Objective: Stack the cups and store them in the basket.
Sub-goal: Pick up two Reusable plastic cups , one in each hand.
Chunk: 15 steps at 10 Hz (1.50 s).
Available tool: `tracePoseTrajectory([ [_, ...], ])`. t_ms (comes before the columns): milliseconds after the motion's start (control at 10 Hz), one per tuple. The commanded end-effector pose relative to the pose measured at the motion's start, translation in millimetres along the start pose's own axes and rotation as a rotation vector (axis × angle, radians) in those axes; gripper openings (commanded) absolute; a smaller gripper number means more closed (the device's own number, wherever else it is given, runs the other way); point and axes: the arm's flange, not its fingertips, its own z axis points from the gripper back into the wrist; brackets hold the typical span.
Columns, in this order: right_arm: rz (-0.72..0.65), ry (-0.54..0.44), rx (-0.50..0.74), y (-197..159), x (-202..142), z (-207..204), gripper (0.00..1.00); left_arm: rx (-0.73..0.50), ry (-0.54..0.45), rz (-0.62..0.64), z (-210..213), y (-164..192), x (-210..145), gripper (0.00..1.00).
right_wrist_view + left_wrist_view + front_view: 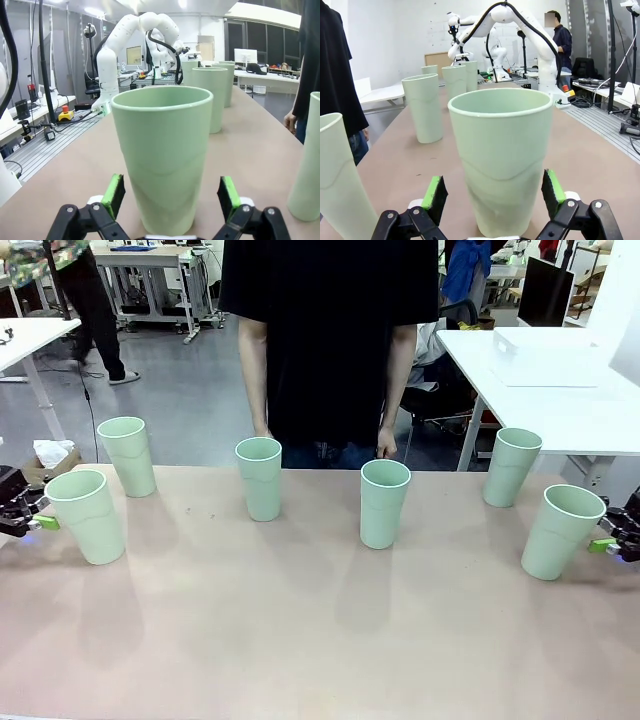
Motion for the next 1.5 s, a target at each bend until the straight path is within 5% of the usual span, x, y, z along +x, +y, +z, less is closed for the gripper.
tracePoseTrajectory([
  [0,0.022,0.001,-0.006,1,-5,-12,1.0,-0.003,0.007,-0.03,-10,-17,-5,1.0],
  [1400,0.004,-0.036,-0.015,4,-16,-40,1.0,0.016,-0.066,-0.026,-51,-20,-18,1.0],
])
